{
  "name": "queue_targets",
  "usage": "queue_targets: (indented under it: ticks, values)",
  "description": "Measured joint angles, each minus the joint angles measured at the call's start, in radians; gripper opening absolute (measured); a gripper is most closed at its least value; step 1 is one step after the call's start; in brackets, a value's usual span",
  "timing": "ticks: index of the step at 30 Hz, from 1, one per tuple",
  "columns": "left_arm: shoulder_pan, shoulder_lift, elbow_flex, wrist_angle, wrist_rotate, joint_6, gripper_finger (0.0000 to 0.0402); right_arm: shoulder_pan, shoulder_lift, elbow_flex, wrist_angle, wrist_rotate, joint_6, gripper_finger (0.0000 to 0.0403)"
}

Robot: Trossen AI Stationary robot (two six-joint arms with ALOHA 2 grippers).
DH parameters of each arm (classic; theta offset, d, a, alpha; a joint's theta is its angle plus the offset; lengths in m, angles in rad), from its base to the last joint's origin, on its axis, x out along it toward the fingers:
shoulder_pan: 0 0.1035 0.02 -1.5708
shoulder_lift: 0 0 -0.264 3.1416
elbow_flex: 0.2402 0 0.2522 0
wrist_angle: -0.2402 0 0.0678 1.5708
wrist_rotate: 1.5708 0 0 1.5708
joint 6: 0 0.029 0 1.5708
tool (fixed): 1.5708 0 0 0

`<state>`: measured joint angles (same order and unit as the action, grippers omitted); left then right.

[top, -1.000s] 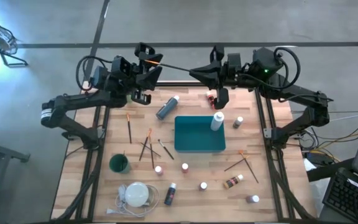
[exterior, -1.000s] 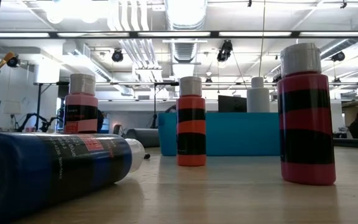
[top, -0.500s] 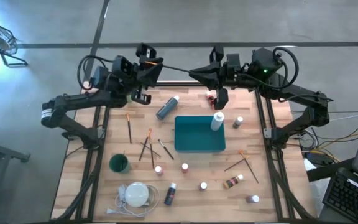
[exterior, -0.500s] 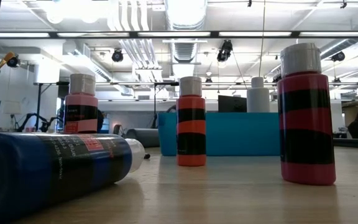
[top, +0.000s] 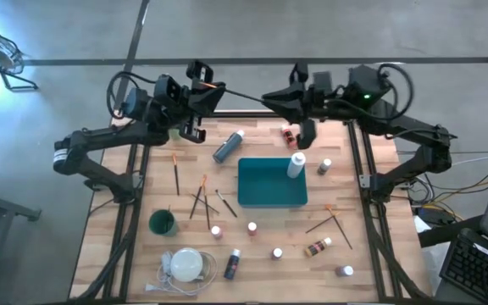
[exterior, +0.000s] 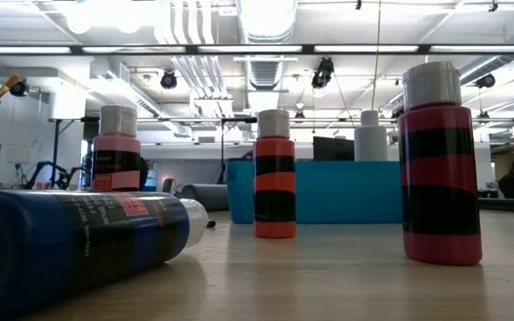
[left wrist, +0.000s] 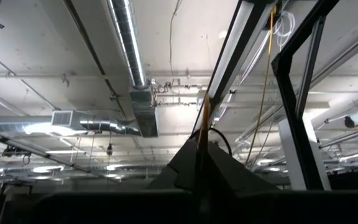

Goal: Pick & Place Paint Supplies
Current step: Put the gold paintbrush into the green cup

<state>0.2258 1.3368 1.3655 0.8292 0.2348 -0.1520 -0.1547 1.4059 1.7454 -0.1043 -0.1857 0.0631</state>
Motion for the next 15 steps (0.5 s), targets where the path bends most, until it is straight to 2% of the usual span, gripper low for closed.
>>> queue_targets:
  ticks: [7, 11, 15]
  values:
    - [0.018, -0.116, 0.000, -0.320, -0.061, 0.061, 0.0014, -0.002, -0.093, 0.001, -0.058, 0.023, -0.043, 0.0139]
    - [0.022, -0.172, 0.000, -0.464, -0.096, 0.073, 0.0014, -0.003, -0.146, 0.001, -0.058, 0.182, -0.143, 0.0165]
    - [0.022, -0.209, 0.000, -0.527, -0.097, 0.076, 0.0014, -0.003, -0.200, 0.001, -0.102, 0.431, -0.275, 0.0175]
